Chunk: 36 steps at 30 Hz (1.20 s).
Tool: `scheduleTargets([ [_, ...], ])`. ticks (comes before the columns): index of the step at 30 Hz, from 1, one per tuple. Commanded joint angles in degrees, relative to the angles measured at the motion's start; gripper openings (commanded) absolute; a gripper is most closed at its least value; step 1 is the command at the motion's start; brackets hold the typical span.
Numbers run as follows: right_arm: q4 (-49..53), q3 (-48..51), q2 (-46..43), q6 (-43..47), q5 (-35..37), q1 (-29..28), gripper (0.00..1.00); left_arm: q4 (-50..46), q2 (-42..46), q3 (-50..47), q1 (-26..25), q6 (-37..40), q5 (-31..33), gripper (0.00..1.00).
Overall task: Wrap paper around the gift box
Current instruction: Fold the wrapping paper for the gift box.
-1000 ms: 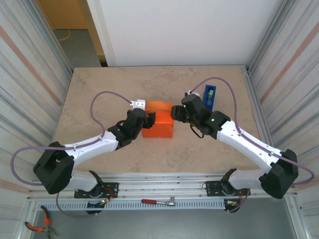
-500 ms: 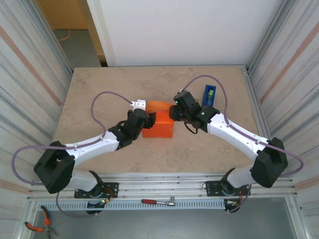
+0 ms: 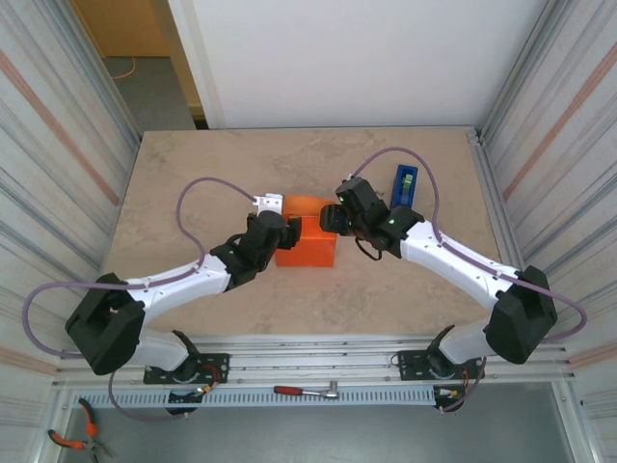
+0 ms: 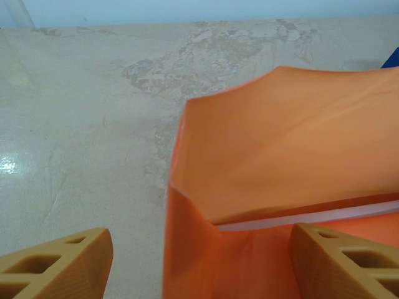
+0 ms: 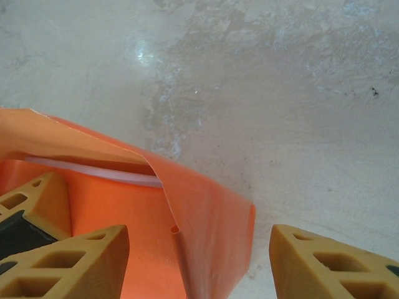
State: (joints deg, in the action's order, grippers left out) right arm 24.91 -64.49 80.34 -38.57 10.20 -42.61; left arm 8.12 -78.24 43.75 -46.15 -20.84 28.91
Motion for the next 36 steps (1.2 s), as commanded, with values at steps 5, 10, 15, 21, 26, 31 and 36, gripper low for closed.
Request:
scheduleTargets([
  [5, -2.4, 2.1, 2.7, -2.1, 1.1, -0.1, 0.5, -3.6, -1.3, -0.2, -0.6, 0.3, 1.2, 0.75],
  [10, -2.5, 4.6, 3.3, -3.6, 2.3, -0.1, 0.45, -5.2, 0.4, 1.7, -0.5, 1.0, 0.2, 0.76],
  [15, -2.5, 6.0, 2.9, -4.4, 2.6, -0.3, 0.43, -7.4, 5.6, 3.8, 1.6, 0.5, -2.5, 0.79],
  [21, -1.9, 6.2, 2.9, -4.8, 3.5, -0.8, 0.42, -9.6, 9.5, 4.6, 4.8, -0.5, -5.1, 0.8],
  [26, -1.7, 6.4, 2.9, -5.0, 3.8, -1.1, 0.42, -8.2, 11.6, 2.7, 4.8, -0.7, -6.7, 0.79],
  [31, -1.6, 6.3, 3.0, -5.2, 4.0, -1.3, 0.43, -6.8, 12.3, 0.6, 3.8, -1.1, -7.2, 0.79],
  [36, -1.7, 6.2, 3.2, -5.2, 4.0, -1.4, 0.43, -7.1, 9.4, 0.7, 3.4, -2.5, -5.9, 0.68],
])
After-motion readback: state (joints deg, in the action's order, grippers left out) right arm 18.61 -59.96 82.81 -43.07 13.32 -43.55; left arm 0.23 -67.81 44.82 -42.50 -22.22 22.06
